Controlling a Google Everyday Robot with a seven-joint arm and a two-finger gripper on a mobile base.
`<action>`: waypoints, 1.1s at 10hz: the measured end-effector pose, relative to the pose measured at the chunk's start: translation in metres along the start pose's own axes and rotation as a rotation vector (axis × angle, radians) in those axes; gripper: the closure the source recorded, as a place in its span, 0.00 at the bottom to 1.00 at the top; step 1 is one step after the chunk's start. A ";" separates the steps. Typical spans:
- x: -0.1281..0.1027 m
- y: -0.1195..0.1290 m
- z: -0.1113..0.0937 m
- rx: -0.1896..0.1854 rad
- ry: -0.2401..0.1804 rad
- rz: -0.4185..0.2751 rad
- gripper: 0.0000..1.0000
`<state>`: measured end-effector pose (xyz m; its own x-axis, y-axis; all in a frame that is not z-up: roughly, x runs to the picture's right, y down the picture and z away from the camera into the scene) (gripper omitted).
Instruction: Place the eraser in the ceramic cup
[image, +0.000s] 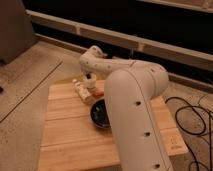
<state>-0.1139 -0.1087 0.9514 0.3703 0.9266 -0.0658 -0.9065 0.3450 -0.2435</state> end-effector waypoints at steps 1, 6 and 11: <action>0.000 -0.001 0.000 0.000 -0.002 0.002 0.79; 0.005 0.000 0.004 -0.007 0.005 0.003 0.79; 0.009 0.000 0.008 -0.010 0.016 0.004 0.70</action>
<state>-0.1124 -0.0991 0.9584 0.3704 0.9252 -0.0824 -0.9057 0.3400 -0.2533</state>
